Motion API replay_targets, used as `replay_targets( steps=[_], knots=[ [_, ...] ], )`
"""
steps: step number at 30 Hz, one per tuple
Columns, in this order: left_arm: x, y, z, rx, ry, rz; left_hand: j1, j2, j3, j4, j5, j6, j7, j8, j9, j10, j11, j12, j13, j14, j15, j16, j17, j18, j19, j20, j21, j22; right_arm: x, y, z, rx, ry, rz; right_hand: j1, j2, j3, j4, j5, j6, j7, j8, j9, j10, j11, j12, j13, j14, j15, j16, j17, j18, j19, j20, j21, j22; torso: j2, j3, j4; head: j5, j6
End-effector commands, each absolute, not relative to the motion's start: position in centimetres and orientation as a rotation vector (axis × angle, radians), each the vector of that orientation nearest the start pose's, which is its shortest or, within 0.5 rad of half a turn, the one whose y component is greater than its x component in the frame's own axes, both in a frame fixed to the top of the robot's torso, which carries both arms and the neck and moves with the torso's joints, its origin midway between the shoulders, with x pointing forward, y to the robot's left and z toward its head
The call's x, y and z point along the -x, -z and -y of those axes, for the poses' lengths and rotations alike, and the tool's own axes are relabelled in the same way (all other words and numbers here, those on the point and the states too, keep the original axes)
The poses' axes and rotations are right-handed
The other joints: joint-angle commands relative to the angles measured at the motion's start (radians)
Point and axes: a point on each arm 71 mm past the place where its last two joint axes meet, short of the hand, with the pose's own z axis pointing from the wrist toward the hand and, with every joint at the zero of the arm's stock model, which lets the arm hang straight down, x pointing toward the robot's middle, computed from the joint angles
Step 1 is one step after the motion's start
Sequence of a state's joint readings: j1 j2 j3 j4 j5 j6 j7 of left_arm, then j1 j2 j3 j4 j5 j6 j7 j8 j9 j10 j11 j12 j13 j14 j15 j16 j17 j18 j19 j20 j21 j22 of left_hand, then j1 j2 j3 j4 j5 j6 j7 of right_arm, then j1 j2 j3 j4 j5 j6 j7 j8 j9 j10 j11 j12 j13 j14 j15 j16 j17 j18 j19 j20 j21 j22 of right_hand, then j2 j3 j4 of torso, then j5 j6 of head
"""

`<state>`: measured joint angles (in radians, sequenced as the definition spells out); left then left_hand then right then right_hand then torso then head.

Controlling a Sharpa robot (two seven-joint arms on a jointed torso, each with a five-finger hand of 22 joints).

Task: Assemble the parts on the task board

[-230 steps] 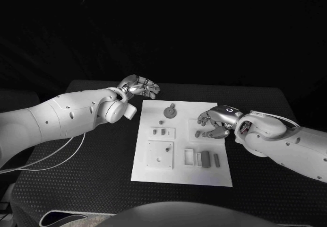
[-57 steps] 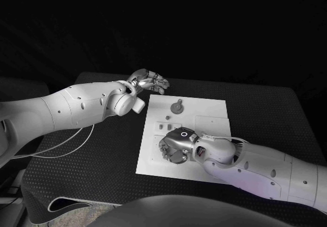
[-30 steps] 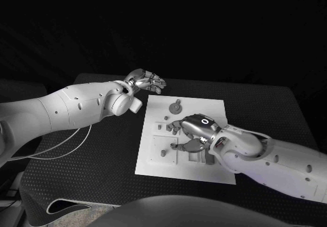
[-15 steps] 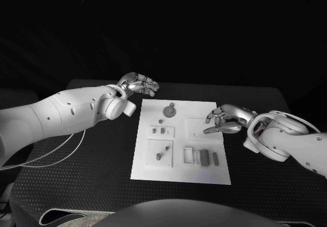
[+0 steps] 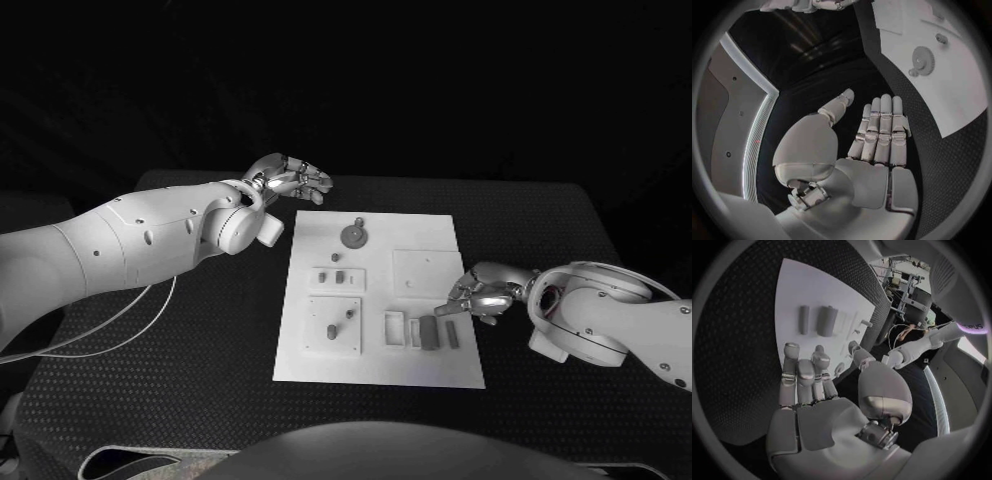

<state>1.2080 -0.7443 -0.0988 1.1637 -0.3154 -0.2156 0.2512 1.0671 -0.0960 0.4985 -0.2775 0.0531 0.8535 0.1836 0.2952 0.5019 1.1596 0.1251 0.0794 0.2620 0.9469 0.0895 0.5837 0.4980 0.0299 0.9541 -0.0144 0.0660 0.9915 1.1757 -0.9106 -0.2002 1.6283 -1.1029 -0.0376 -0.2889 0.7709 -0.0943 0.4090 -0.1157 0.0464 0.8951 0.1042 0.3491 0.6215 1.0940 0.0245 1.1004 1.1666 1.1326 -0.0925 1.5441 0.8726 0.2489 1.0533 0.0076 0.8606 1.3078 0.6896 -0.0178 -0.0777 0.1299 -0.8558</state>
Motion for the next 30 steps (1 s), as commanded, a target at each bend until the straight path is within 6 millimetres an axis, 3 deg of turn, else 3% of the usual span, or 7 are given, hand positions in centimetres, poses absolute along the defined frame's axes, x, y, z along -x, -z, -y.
replay_targets(
  steps=[1, 9, 24, 28, 30],
  knots=[
    [-54.0, 21.8, -26.1, 0.881, 1.202, -1.621, -0.008, 0.002, -0.005, 0.001, 0.0, -0.001, -0.002, 0.001, -0.001, 0.002, -0.001, 0.0, 0.0, 0.005, 0.0, -0.005, 0.001, -0.002, -0.001, 0.005, 0.002, -0.002, -41.6, 28.0, 21.3, -0.13, -0.544, -2.407, -0.018, -0.002, 0.0, 0.012, 0.004, 0.061, -0.005, -0.005, 0.001, -0.027, -0.036, 0.009, -0.002, 0.039, -0.024, 0.006, 0.018, 0.013, 0.002, -0.009, 0.008, 0.022, 0.001, -0.0015, 0.0026, -0.005, -0.001],
    [-53.9, 21.8, -26.1, 0.881, 1.204, -1.623, -0.009, 0.002, -0.005, 0.001, 0.0, -0.001, -0.002, 0.002, -0.001, 0.002, -0.001, 0.0, 0.0, 0.005, 0.0, -0.006, 0.003, -0.002, -0.001, 0.005, 0.002, -0.002, -41.2, 29.3, 20.6, -0.126, -0.505, -2.45, -0.049, -0.011, 0.001, 0.029, 0.004, 0.068, -0.008, -0.011, 0.002, -0.024, -0.039, 0.019, -0.007, 0.056, -0.027, 0.013, 0.042, 0.013, 0.005, -0.018, 0.015, 0.022, 0.003, -0.0017, 0.0043, -0.004, -0.007],
    [-53.9, 21.8, -26.1, 0.882, 1.204, -1.624, -0.011, 0.003, -0.006, 0.002, 0.0, 0.0, -0.002, 0.002, -0.002, 0.002, -0.001, 0.0, 0.0, 0.005, 0.0, -0.008, 0.005, -0.002, -0.002, 0.005, 0.002, -0.003, -40.9, 30.6, 19.1, -0.118, -0.525, -2.459, -0.055, -0.002, 0.006, 0.032, 0.004, 0.072, -0.009, -0.015, 0.003, -0.024, -0.04, 0.023, -0.009, 0.059, -0.027, 0.015, 0.047, 0.013, 0.005, -0.022, 0.019, 0.022, 0.003, -0.0002, 0.0033, 0.001, -0.017],
    [-53.9, 21.8, -26.1, 0.882, 1.204, -1.624, -0.012, 0.003, -0.006, 0.002, 0.0, 0.0, -0.002, 0.002, -0.002, 0.002, -0.001, 0.0, 0.0, 0.005, 0.0, -0.009, 0.005, -0.002, -0.002, 0.005, 0.002, -0.003, -41.0, 30.8, 18.9, -0.117, -0.526, -2.461, -0.051, 0.005, 0.009, 0.026, 0.004, 0.073, -0.009, -0.017, 0.003, -0.024, -0.04, 0.025, -0.01, 0.058, -0.028, 0.015, 0.046, 0.013, 0.004, -0.023, 0.021, 0.022, 0.002, -0.0007, 0.0023, 0.002, -0.017],
    [-53.9, 21.8, -26.1, 0.881, 1.205, -1.625, -0.012, 0.003, -0.006, 0.002, 0.0, 0.0, -0.002, 0.002, -0.002, 0.002, -0.001, 0.0, 0.0, 0.005, 0.0, -0.009, 0.006, -0.002, -0.002, 0.005, 0.002, -0.003, -41.0, 30.9, 19.0, -0.123, -0.522, -2.459, -0.044, 0.03, 0.013, 0.016, 0.005, 0.075, -0.009, -0.018, 0.004, -0.025, -0.04, 0.027, -0.012, 0.057, -0.028, 0.016, 0.046, 0.013, 0.003, -0.023, 0.023, 0.023, 0.002, -0.0008, 0.0025, 0.002, -0.017]
  ],
)
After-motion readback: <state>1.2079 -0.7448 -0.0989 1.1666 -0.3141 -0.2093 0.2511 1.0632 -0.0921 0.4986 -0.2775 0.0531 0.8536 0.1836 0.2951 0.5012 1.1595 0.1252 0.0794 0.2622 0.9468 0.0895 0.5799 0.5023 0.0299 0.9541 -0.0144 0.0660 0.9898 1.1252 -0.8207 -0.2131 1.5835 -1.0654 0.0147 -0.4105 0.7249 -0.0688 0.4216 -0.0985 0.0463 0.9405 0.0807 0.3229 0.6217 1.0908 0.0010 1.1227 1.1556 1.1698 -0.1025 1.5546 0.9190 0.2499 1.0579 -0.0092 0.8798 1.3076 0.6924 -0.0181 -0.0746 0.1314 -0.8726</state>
